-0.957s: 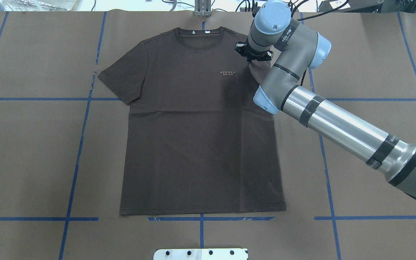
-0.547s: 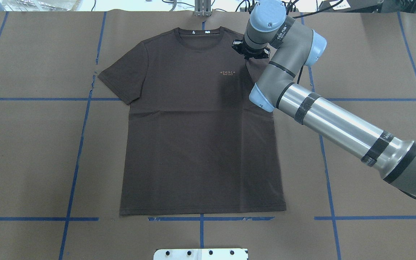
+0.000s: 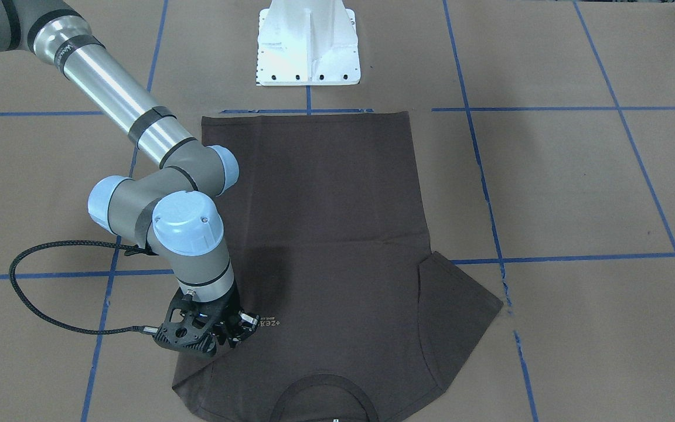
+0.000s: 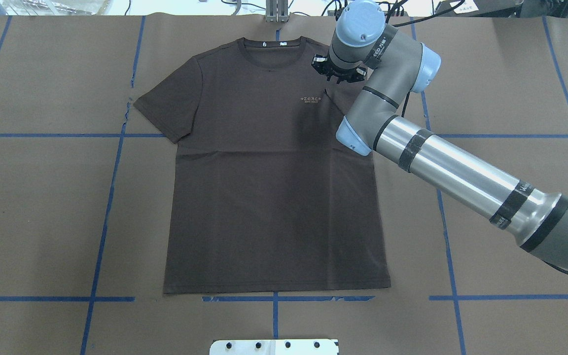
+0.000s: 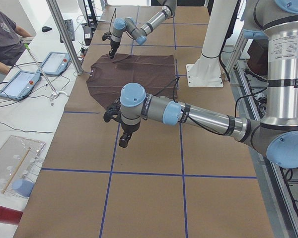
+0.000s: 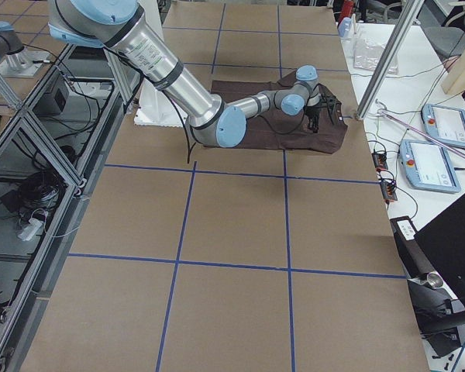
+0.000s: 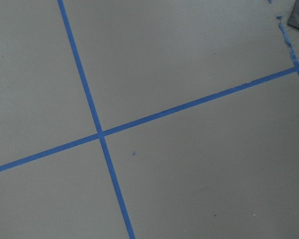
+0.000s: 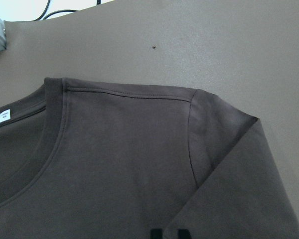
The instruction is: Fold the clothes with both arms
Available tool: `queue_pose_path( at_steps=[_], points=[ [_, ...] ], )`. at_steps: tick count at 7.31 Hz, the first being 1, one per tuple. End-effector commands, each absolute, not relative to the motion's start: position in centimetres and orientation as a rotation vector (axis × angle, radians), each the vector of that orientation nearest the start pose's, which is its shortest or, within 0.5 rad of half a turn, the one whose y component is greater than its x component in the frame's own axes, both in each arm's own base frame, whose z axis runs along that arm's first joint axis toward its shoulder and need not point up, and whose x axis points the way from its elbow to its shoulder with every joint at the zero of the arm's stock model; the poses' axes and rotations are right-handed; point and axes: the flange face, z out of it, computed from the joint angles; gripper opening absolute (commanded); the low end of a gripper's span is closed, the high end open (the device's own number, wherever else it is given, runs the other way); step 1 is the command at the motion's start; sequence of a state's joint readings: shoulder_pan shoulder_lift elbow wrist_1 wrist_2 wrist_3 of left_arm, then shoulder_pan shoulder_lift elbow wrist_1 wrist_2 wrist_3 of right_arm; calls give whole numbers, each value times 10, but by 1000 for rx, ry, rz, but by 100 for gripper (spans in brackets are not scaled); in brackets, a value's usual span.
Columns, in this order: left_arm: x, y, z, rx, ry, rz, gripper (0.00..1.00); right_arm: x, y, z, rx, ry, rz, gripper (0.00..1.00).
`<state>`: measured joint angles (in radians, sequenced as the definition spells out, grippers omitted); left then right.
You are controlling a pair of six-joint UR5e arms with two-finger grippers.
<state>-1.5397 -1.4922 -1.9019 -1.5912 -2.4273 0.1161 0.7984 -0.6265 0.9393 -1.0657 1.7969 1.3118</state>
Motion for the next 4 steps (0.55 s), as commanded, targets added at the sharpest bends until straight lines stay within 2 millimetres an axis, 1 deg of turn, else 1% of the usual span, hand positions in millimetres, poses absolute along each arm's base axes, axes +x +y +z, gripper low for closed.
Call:
queue_pose_path(
  at_steps=[1,2,3,4],
  points=[
    [-18,-472,506,262,967,213,100,-494,-670,245,223,-913,386,100],
    [14,-488,481,267,989,217,100,-462,-650,248,173,-947,367,100],
    [62,-510,444,277,1020,256,100,-411,-624,273,137,-995,349,100],
    [111,-521,408,218,1055,223,100,-366,-610,287,94,-1038,337,100]
  ],
)
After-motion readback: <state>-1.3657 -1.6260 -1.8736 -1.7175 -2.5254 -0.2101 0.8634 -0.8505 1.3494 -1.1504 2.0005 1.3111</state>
